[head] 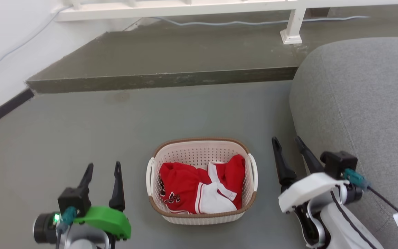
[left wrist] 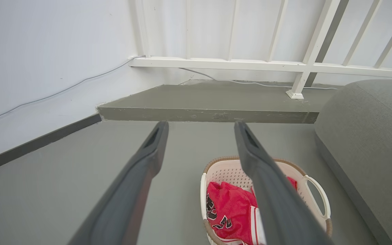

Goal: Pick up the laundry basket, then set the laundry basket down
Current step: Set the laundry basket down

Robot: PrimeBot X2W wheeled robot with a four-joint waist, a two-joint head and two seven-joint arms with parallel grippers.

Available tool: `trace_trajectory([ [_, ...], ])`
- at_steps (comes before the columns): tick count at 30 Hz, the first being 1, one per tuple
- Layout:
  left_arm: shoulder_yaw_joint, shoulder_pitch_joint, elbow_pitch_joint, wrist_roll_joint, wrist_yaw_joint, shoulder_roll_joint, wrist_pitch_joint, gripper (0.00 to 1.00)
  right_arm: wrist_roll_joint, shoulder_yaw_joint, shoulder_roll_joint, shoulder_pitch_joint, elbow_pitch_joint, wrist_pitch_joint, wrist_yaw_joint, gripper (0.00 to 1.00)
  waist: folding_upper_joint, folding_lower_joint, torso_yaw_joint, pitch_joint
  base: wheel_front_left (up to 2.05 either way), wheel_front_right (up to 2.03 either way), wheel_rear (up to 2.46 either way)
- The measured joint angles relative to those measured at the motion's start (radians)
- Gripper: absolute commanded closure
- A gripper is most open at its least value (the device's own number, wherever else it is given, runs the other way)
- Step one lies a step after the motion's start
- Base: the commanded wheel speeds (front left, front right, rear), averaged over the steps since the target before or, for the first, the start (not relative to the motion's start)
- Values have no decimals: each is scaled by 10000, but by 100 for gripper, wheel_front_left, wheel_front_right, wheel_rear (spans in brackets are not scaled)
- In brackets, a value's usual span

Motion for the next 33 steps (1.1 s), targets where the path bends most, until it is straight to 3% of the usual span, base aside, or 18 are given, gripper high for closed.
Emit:
trace_trajectory([
  [15, 259, 1066, -621, 90, 2, -54, 2, 0, -345, -573, 163, 1397, -993, 0, -247, 0, 0, 0, -73, -367, 0, 0, 0],
  [33, 263, 1578, -947, 113, 2, -107, 2, 0, -673, -855, 290, 2122, -1542, 0, -270, 0, 0, 0, -138, -521, 0, 0, 0],
])
